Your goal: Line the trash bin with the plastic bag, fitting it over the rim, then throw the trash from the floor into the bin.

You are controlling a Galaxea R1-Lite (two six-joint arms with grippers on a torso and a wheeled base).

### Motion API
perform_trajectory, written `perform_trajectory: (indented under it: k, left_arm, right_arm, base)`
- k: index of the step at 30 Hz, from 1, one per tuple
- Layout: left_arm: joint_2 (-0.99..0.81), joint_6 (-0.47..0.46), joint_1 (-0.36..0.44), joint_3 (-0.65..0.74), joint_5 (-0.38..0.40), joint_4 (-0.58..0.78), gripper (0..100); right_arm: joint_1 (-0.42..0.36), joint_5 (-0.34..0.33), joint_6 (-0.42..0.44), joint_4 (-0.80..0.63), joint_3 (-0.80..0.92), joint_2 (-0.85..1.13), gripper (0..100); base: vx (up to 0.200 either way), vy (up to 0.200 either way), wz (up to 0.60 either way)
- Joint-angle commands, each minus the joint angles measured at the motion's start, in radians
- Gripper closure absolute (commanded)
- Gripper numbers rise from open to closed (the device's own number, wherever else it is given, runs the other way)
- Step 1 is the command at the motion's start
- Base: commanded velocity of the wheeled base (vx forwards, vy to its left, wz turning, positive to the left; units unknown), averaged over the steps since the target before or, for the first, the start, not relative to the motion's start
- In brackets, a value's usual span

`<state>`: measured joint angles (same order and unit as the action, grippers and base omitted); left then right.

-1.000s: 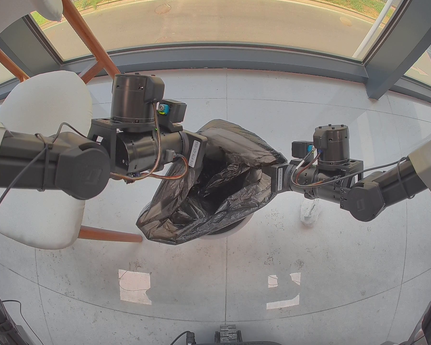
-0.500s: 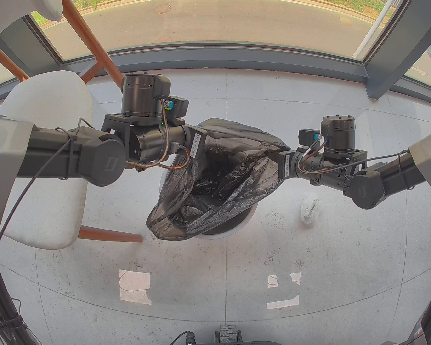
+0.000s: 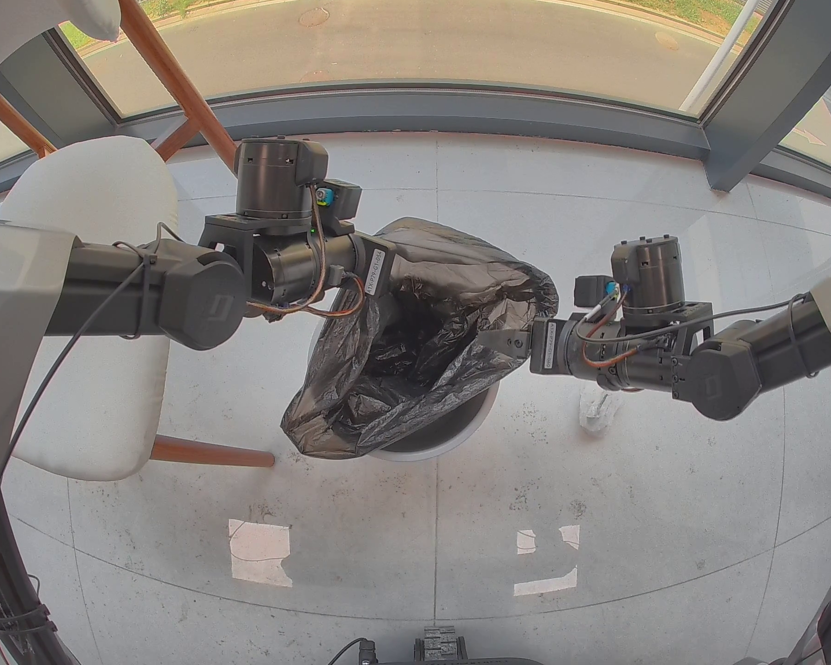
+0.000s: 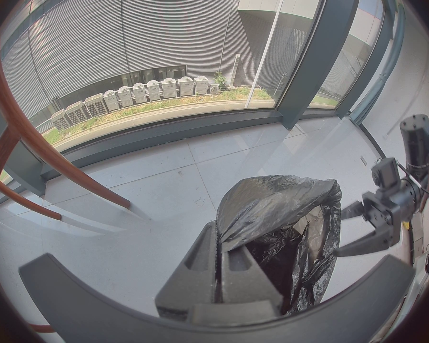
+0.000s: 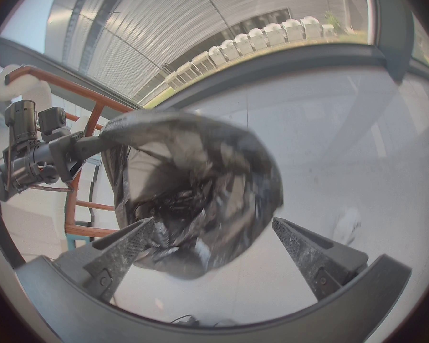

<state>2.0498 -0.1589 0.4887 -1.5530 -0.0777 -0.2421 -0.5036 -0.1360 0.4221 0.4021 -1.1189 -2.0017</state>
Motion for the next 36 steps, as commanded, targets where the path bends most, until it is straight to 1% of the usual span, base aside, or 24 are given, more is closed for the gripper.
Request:
perform_trajectory:
  k: [1, 5, 7, 9, 11, 15, 23, 24, 31, 34, 36]
  left_arm:
    - [0.003, 0.001, -0.007, 0.002, -0.001, -0.002, 100]
    - [0.001, 0.001, -0.007, 0.005, -0.001, -0.002, 100]
    - [0.001, 0.001, -0.007, 0.004, -0.001, 0.000, 100]
    - [0.001, -0.001, -0.007, 0.004, -0.001, 0.000, 100]
    - [0.001, 0.001, -0.007, 0.004, -0.001, -0.002, 100]
    - [0.003, -0.001, -0.006, 0.005, 0.001, -0.002, 100]
    - [0.003, -0.002, -0.009, 0.010, -0.002, -0.003, 100]
    - [0.003, -0.002, -0.009, 0.019, -0.002, -0.006, 100]
    - [0.003, -0.007, -0.012, 0.025, -0.002, -0.006, 100]
    - [0.001, -0.030, -0.018, 0.034, -0.002, -0.008, 100]
    - [0.001, -0.067, -0.029, 0.045, -0.001, -0.009, 100]
  right_arm:
    - [-0.078, 0.035, 0.149, -0.022, 0.067, 0.032, 0]
    - [-0.158, 0.122, 0.330, -0.008, 0.033, -0.002, 0]
    - [-0.187, 0.134, 0.386, -0.012, 0.007, -0.026, 0]
    - [-0.207, 0.139, 0.423, -0.012, -0.018, -0.055, 0]
    - [-0.217, 0.144, 0.434, -0.014, -0.045, -0.081, 0]
    - [-0.223, 0.182, 0.435, -0.009, -0.104, -0.141, 0]
    - [-0.214, 0.188, 0.434, -0.023, -0.173, -0.184, 0]
    - [-0.211, 0.191, 0.432, -0.023, -0.183, -0.201, 100]
    - [-0.210, 0.199, 0.429, -0.043, -0.182, -0.207, 100]
    - [-0.207, 0.199, 0.429, -0.069, -0.180, -0.200, 100]
    - [-0.200, 0.199, 0.423, -0.111, -0.177, -0.172, 100]
  base:
    - [0.000, 0.000, 0.00]
    - [0.000, 0.000, 0.00]
    - [0.000, 0.000, 0.00]
    - [0.000, 0.000, 0.00]
    - [0.000, 0.000, 0.00]
    - [0.000, 0.000, 0.00]
    - [0.000, 0.000, 0.00]
    - [0.000, 0.000, 0.00]
    - [0.000, 0.000, 0.00]
    - [0.000, 0.000, 0.00]
    - [0.000, 0.000, 0.00]
